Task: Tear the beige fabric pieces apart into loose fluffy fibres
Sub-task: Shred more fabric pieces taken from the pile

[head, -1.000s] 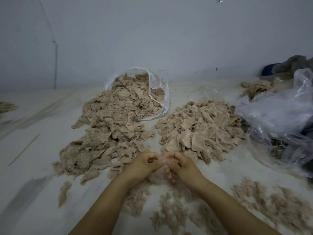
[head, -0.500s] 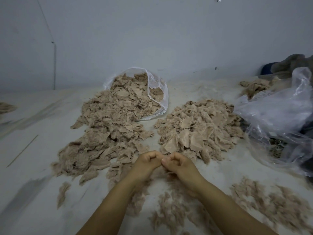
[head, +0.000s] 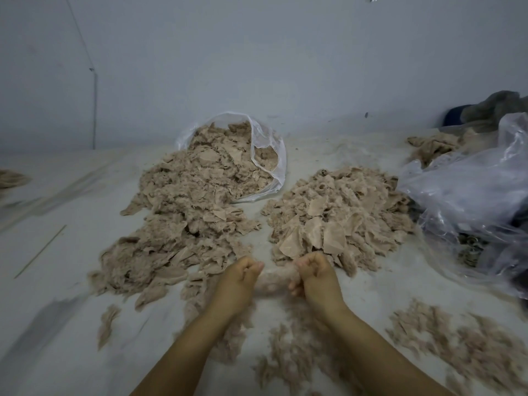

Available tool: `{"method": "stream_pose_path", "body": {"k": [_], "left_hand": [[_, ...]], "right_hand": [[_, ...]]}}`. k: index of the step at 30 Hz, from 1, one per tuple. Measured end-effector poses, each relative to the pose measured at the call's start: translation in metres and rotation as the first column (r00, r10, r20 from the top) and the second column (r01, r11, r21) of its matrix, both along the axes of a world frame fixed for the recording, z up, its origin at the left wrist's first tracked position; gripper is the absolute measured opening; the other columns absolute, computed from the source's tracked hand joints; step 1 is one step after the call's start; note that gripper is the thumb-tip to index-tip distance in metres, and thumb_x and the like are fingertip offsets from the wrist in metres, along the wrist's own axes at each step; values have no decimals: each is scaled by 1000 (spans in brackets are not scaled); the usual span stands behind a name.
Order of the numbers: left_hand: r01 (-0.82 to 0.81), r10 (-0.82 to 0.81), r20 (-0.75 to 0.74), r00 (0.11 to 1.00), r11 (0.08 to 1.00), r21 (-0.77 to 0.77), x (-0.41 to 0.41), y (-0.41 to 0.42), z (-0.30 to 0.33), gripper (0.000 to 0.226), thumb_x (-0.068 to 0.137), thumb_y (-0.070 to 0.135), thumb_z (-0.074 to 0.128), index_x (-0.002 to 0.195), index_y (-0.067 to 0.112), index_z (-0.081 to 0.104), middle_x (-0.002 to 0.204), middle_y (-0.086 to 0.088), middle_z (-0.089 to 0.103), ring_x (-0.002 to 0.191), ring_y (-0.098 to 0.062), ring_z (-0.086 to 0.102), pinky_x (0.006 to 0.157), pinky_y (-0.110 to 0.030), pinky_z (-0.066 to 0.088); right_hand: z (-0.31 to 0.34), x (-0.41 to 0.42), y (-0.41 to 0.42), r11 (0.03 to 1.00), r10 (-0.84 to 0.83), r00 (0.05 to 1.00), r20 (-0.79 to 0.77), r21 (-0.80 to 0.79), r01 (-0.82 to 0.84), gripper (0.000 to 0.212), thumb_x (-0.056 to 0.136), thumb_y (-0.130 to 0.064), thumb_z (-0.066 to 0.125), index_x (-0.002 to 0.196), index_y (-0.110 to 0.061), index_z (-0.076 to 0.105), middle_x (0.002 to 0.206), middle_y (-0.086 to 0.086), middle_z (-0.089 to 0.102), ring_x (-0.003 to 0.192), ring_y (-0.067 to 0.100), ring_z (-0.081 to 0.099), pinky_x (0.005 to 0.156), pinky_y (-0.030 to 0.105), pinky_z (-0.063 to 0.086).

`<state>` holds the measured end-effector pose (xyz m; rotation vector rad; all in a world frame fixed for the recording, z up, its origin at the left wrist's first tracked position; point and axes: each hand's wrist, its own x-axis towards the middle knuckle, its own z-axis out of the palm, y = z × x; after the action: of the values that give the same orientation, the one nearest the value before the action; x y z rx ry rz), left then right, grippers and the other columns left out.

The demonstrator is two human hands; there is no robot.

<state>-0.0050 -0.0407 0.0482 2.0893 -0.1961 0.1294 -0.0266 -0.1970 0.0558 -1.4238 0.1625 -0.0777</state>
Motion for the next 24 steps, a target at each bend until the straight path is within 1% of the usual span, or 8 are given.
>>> {"method": "stream_pose_path", "body": {"k": [2,5,7,9,13,16,20,24], "left_hand": [[-29,29,8,1000,1000,-8,0,17,2,32,96,21,50,64,18,47,60,4,44,56,-11,40,56,-29,32],[145,-143,-29,989,983,112,-2,38,6,26,96,19,52,72,9,56,68,1,51,62,-13,47,61,-27,37],[293,-276,-108,955,933,208,-4,48,8,15,92,26,58,91,15,68,89,3,62,78,-6,57,72,-17,43],[376,-348,-143,926,850,368,-2,58,7,16,88,30,65,104,26,67,101,7,58,90,-2,54,79,-8,40],[340,-308,-162,938,713,613,-3,63,-6,44,90,29,60,133,25,50,113,8,46,101,-5,43,80,0,27],[226,-212,-86,973,833,505,-3,54,-15,32,91,14,57,122,18,60,113,5,57,105,-10,52,77,-1,32],[153,-145,-50,988,963,224,-4,38,-9,15,81,16,72,83,31,65,86,14,63,81,-2,57,68,-6,40],[165,-162,-48,986,983,80,-4,26,1,18,78,15,75,80,30,64,84,12,64,73,9,56,66,-4,40]], "right_hand": [[7,8,-11,992,-90,996,18,88,88,12,100,-8,44,88,-8,46,54,2,61,43,8,59,43,20,49],[21,20,-23,942,-108,994,8,321,100,15,98,-17,52,111,-12,46,96,9,66,83,17,71,68,25,58],[19,17,-18,983,-28,999,-31,183,34,20,96,-17,54,115,-11,49,103,11,63,88,21,68,72,28,57],[5,2,-4,990,114,992,-46,-79,-117,7,95,-12,56,100,-10,58,88,11,66,70,16,65,63,26,56],[-32,-28,17,841,297,953,-63,-455,-292,12,89,-6,56,86,-16,62,74,0,63,63,3,59,64,16,50],[-35,-31,13,814,256,965,-59,-524,-249,8,89,-12,59,83,-17,62,73,0,64,59,0,60,59,11,45],[-19,-22,11,877,257,953,-158,-375,-299,23,87,-40,65,93,-17,67,63,0,66,54,11,62,51,20,48],[-13,-9,16,928,192,975,-111,-302,-217,17,87,-24,68,77,-12,60,57,1,59,45,10,53,45,21,44]]}}
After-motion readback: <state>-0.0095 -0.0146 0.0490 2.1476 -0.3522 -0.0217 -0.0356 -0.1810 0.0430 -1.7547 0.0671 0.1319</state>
